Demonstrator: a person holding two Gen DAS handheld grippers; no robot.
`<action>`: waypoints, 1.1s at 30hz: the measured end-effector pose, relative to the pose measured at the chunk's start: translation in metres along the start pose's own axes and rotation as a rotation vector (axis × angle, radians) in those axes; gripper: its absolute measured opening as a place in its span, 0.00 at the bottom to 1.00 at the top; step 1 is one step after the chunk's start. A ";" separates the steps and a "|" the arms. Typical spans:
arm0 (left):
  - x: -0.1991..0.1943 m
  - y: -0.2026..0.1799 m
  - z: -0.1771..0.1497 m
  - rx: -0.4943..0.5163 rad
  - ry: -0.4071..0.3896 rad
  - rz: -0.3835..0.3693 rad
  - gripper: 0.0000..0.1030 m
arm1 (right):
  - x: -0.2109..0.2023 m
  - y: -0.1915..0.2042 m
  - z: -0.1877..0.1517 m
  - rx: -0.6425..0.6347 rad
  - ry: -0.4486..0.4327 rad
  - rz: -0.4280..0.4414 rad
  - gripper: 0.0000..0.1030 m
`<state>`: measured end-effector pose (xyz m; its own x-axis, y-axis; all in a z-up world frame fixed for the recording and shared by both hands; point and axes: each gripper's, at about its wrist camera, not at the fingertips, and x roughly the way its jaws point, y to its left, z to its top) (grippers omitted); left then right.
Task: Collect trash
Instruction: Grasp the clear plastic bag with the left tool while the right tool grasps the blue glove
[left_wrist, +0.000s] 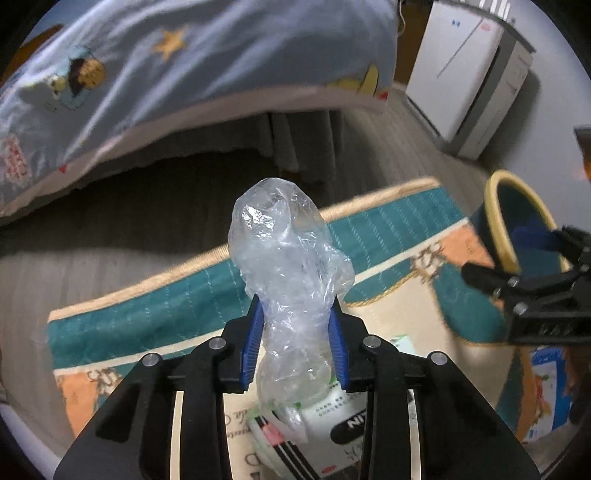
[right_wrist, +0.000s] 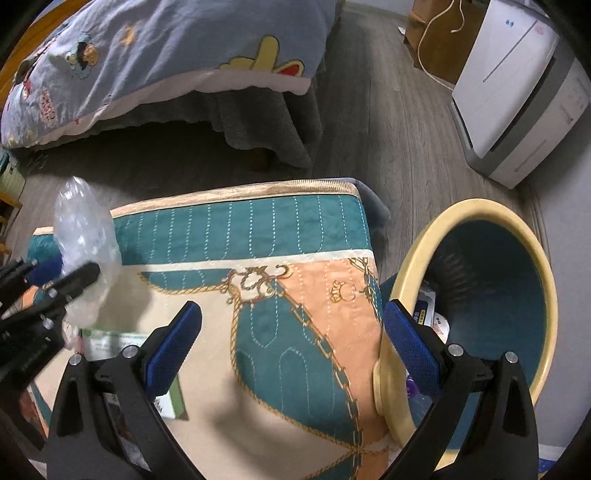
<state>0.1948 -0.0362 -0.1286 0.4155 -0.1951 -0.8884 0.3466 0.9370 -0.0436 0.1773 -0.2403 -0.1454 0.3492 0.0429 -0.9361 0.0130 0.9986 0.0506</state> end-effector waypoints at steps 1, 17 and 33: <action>-0.007 -0.001 -0.001 0.000 -0.016 0.005 0.33 | -0.005 0.001 -0.003 -0.004 -0.008 0.001 0.94; -0.092 0.064 -0.067 -0.128 -0.050 0.104 0.33 | -0.039 0.104 -0.069 -0.193 0.025 0.181 0.94; -0.128 0.111 -0.106 -0.153 -0.022 0.105 0.33 | -0.009 0.168 -0.119 -0.169 0.212 0.296 0.39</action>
<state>0.0908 0.1231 -0.0683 0.4615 -0.0986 -0.8817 0.1689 0.9854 -0.0218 0.0650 -0.0689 -0.1702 0.1135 0.3168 -0.9417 -0.2197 0.9323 0.2872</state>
